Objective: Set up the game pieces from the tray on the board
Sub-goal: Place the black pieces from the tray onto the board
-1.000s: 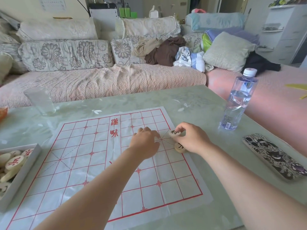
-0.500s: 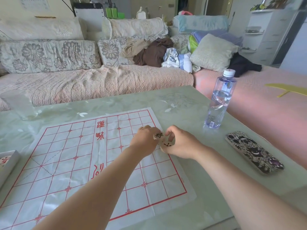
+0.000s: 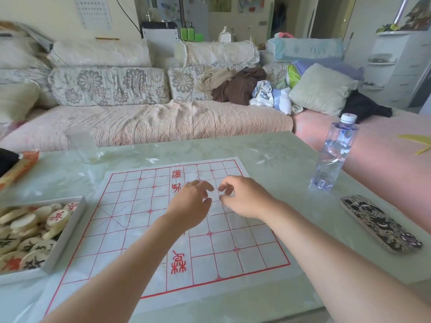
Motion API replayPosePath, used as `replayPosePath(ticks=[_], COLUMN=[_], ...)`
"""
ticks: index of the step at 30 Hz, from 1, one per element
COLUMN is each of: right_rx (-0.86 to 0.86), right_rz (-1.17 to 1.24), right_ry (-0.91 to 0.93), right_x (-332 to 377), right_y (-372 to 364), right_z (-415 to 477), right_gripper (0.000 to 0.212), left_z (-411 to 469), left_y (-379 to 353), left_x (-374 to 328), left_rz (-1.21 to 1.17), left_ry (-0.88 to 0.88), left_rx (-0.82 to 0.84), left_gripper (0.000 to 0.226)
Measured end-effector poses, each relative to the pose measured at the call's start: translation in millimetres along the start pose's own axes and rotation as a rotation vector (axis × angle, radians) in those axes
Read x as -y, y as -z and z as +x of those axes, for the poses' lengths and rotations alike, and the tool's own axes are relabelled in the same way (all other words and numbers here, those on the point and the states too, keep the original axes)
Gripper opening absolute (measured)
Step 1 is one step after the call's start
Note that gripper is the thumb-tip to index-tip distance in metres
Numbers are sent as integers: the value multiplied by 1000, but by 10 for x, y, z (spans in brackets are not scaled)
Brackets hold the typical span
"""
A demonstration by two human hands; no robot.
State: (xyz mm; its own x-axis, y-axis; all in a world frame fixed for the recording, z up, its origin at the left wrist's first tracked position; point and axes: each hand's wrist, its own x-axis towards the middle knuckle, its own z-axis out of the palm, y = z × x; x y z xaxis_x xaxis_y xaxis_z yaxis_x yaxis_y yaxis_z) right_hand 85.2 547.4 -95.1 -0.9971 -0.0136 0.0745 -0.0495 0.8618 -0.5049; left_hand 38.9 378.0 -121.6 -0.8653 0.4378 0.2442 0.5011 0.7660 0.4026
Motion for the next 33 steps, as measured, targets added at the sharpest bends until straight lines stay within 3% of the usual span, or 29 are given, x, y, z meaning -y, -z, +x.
replayPosePath(ticks=[16, 22, 26, 29, 33], right_rx=[252, 275, 292, 356, 329], right_rz=[-9, -87, -183, -300, -283], right_ry=[310, 411, 476, 475, 471], right_x=[2129, 2729, 2975, 3047, 3037], right_y=[-1313, -1698, -1880, -1982, -2029], right_z=[301, 566, 710, 789, 814], right_gripper=[29, 41, 45, 37, 39], left_z=[-1291, -1636, -1687, -1689, -1693], left_y=[1390, 1668, 1711, 1732, 1761], left_x=[2000, 2549, 2611, 2688, 2768], left_rz=[59, 215, 252, 122, 6], left_ry=[298, 415, 351, 334, 306], left_rx=[-223, -124, -166, -128, -145], left_gripper=[29, 51, 53, 54, 53])
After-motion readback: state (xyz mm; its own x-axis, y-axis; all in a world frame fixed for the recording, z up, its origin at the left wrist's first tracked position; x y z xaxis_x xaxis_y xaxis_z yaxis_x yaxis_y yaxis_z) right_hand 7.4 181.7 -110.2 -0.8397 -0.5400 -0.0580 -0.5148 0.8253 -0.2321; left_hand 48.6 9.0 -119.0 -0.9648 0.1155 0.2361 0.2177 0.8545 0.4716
